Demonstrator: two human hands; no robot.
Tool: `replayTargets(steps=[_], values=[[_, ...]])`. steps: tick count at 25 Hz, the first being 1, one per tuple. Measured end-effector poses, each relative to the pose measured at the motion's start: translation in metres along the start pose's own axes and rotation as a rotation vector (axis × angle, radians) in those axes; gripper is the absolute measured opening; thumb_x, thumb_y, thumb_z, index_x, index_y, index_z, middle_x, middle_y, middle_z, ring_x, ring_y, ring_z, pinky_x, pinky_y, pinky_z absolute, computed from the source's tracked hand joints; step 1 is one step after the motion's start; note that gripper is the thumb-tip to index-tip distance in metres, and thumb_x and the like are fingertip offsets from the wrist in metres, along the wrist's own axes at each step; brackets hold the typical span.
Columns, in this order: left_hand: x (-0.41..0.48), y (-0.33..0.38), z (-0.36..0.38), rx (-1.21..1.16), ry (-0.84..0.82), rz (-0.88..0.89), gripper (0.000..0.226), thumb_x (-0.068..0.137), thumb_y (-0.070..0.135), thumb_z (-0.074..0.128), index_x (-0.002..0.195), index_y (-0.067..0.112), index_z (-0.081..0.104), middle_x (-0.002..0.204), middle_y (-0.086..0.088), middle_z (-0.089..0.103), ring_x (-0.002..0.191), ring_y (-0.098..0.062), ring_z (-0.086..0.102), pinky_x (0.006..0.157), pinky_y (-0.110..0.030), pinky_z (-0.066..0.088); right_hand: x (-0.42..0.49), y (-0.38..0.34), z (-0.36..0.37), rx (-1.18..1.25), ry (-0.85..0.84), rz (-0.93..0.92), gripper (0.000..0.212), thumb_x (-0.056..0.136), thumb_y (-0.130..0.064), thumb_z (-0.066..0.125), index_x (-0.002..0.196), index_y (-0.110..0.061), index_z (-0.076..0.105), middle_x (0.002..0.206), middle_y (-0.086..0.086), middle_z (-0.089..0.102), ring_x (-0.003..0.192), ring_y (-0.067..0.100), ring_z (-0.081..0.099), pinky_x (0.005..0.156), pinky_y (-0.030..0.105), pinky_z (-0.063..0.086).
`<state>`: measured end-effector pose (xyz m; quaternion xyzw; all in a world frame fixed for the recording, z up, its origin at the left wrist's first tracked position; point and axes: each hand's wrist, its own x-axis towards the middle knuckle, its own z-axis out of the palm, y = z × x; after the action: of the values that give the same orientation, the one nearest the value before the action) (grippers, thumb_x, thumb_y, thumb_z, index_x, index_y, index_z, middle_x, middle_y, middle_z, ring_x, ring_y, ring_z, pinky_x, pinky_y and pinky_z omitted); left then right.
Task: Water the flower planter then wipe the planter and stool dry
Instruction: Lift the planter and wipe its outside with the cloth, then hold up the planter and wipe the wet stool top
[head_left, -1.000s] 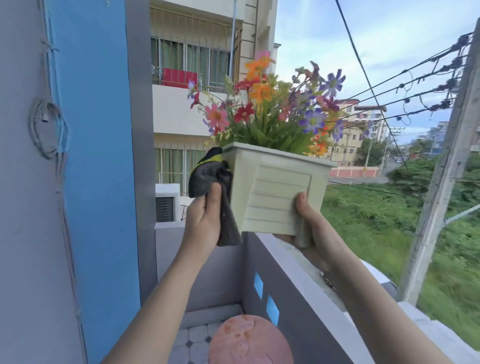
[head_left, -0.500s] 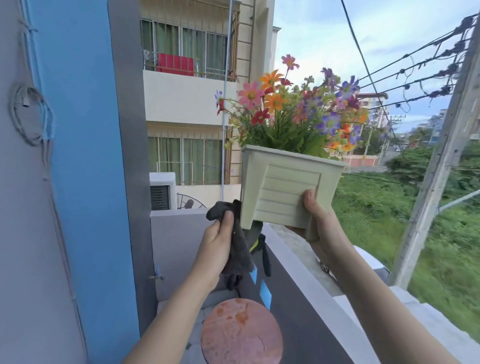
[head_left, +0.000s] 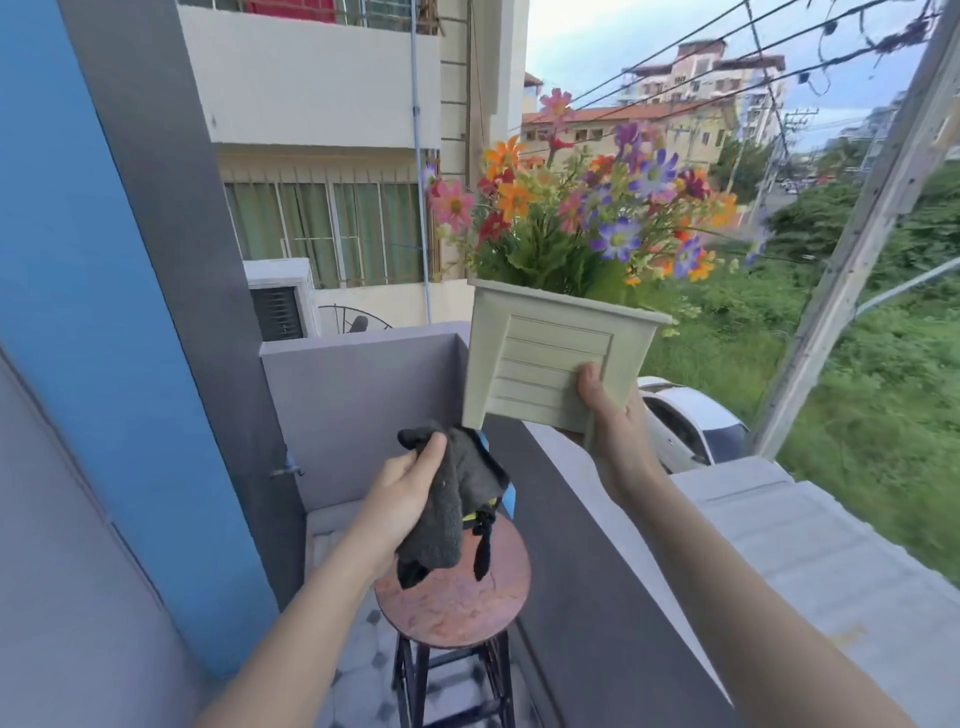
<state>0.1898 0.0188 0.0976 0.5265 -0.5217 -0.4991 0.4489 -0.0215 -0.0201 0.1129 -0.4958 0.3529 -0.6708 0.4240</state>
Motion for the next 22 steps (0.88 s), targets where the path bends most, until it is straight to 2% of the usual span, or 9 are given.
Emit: replayTargets(steps=[4, 7, 9, 11, 13, 15, 18, 20, 22], values=[[0.027, -0.037, 0.001, -0.048, -0.040, -0.124, 0.028, 0.075, 0.033, 0.076, 0.095, 0.025, 0.059, 0.094, 0.006, 0.068, 0.088, -0.013, 0.064, 0.071, -0.027, 0.049, -0.001, 0.064, -0.031, -0.054, 0.124, 0.110, 0.080, 0.071, -0.062, 0.074, 0.136, -0.022, 0.048, 0.135, 0.003, 0.061, 0.128, 0.020, 0.055, 0.106, 0.052, 0.044], [0.062, -0.076, 0.004, 0.021, -0.063, -0.248, 0.046, 0.066, 0.027, 0.076, 0.103, 0.029, 0.051, 0.107, 0.005, 0.062, 0.095, -0.013, 0.059, 0.076, -0.030, 0.045, 0.005, 0.115, -0.053, -0.087, 0.238, 0.164, 0.066, 0.079, -0.052, 0.072, 0.132, -0.020, 0.047, 0.124, -0.003, 0.063, 0.114, 0.002, 0.061, 0.095, 0.031, 0.055], [0.083, -0.099, 0.006, 0.022, -0.051, -0.302, 0.040, 0.068, 0.025, 0.071, 0.100, 0.034, 0.048, 0.101, 0.006, 0.060, 0.095, -0.017, 0.057, 0.083, -0.033, 0.043, 0.010, 0.140, -0.062, -0.112, 0.281, 0.138, 0.040, 0.095, -0.024, 0.060, 0.131, -0.018, 0.043, 0.117, -0.010, 0.061, 0.098, -0.013, 0.062, 0.082, 0.012, 0.053], [0.107, -0.123, 0.011, 0.033, -0.049, -0.370, 0.035, 0.068, 0.026, 0.069, 0.099, 0.033, 0.054, 0.097, 0.006, 0.063, 0.093, -0.019, 0.059, 0.088, -0.036, 0.044, 0.018, 0.169, -0.076, -0.146, 0.325, 0.149, 0.037, 0.097, -0.011, 0.056, 0.130, -0.017, 0.040, 0.114, -0.011, 0.059, 0.093, -0.016, 0.062, 0.078, 0.006, 0.049], [0.130, -0.145, 0.020, 0.001, -0.035, -0.412, 0.014, 0.077, 0.021, 0.066, 0.087, 0.029, 0.059, 0.088, 0.001, 0.064, 0.086, -0.022, 0.060, 0.088, -0.038, 0.044, 0.027, 0.197, -0.094, -0.206, 0.375, 0.136, 0.039, 0.095, -0.013, 0.057, 0.129, -0.018, 0.040, 0.114, -0.011, 0.059, 0.093, -0.017, 0.061, 0.081, 0.006, 0.047], [0.151, -0.171, 0.030, 0.020, -0.013, -0.437, 0.013, 0.086, 0.016, 0.059, 0.077, 0.026, 0.058, 0.081, -0.004, 0.063, 0.082, -0.026, 0.059, 0.083, -0.040, 0.044, 0.034, 0.222, -0.110, -0.242, 0.411, 0.114, 0.045, 0.087, -0.023, 0.057, 0.128, -0.020, 0.040, 0.112, -0.013, 0.058, 0.093, -0.019, 0.060, 0.082, 0.005, 0.046], [0.170, -0.204, 0.042, -0.009, 0.026, -0.467, 0.004, 0.088, 0.022, 0.057, 0.087, 0.024, 0.060, 0.090, -0.002, 0.063, 0.091, -0.025, 0.058, 0.088, -0.041, 0.042, 0.040, 0.251, -0.134, -0.289, 0.429, 0.095, 0.058, 0.083, -0.035, 0.059, 0.132, -0.014, 0.039, 0.104, -0.015, 0.056, 0.084, -0.015, 0.059, 0.072, 0.006, 0.046], [0.178, -0.234, 0.048, -0.056, 0.056, -0.510, 0.031, 0.082, 0.031, 0.060, 0.112, 0.022, 0.060, 0.116, -0.004, 0.062, 0.111, -0.027, 0.055, 0.102, -0.048, 0.039, 0.040, 0.268, -0.147, -0.327, 0.404, 0.105, 0.062, 0.076, -0.049, 0.060, 0.127, -0.019, 0.042, 0.095, -0.016, 0.054, 0.074, -0.009, 0.054, 0.063, 0.007, 0.042], [0.182, -0.259, 0.052, -0.120, 0.110, -0.540, 0.053, 0.069, 0.037, 0.058, 0.120, 0.023, 0.057, 0.129, -0.007, 0.057, 0.119, -0.030, 0.051, 0.106, -0.054, 0.035, 0.040, 0.283, -0.161, -0.336, 0.389, 0.109, 0.052, 0.072, -0.050, 0.059, 0.115, -0.026, 0.045, 0.092, -0.015, 0.053, 0.072, -0.011, 0.053, 0.063, 0.006, 0.042]])
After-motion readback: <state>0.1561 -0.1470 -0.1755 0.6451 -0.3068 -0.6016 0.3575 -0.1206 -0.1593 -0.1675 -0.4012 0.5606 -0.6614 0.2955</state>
